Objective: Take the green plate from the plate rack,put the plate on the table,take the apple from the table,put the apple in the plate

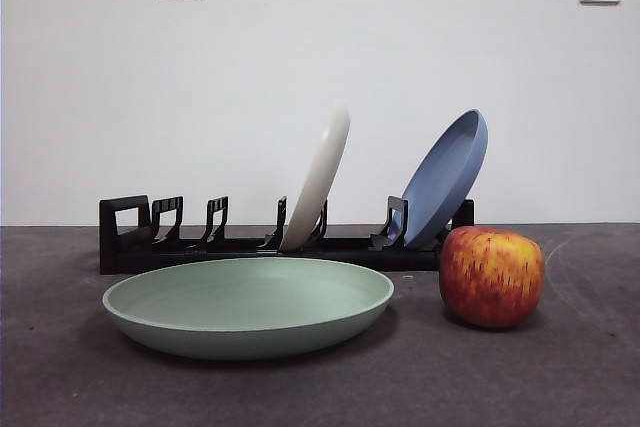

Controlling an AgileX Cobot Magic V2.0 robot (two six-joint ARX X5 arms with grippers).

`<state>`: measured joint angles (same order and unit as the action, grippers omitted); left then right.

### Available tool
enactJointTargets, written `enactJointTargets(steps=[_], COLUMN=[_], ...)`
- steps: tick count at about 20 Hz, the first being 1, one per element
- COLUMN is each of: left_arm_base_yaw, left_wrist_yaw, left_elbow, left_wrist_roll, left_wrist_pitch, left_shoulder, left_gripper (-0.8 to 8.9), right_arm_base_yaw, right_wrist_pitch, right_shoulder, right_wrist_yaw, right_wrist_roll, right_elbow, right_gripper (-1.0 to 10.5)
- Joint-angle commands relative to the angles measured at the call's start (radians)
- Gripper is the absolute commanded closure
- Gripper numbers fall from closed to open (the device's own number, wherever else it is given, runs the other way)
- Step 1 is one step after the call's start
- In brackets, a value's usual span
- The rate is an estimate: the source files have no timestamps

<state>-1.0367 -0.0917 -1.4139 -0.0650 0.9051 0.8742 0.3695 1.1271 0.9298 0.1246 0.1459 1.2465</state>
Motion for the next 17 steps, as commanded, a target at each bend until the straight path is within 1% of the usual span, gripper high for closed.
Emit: enactJointTargets(steps=[1, 4, 7, 10, 13, 17], left_arm_base_yaw=[0.003, 0.002, 0.002, 0.002, 0.002, 0.002], left_wrist_yaw=[0.015, 0.022, 0.026, 0.025, 0.050, 0.090], left_elbow=[0.005, 0.005, 0.005, 0.005, 0.005, 0.005], left_wrist_roll=[-0.047, -0.114, -0.191, -0.248, -0.258, -0.280], left_wrist_pitch=[0.109, 0.221, 0.286, 0.332, 0.344, 0.346], left_shoulder=[-0.082, -0.194, -0.290, -0.364, -0.410, -0.444], left_gripper=[4.99, 4.99, 4.99, 4.99, 4.99, 4.99], right_arm_base_yaw=[0.055, 0.108, 0.123, 0.123, 0.123, 0.123], right_wrist_pitch=[-0.006, -0.066, -0.245, -0.391, -0.505, -0.564], right_shoulder=[-0.069, -0.109, -0.067, 0.064, 0.195, 0.348], right_wrist_yaw=[-0.021, -0.071, -0.072, -0.072, -0.072, -0.073], right_wrist_roll=[0.090, 0.145, 0.163, 0.163, 0.156, 0.149], right_elbow=[-0.125, -0.290, -0.415, -0.430, -0.430, -0.403], right_gripper=[4.5, 4.5, 4.4, 4.4, 4.4, 4.4])
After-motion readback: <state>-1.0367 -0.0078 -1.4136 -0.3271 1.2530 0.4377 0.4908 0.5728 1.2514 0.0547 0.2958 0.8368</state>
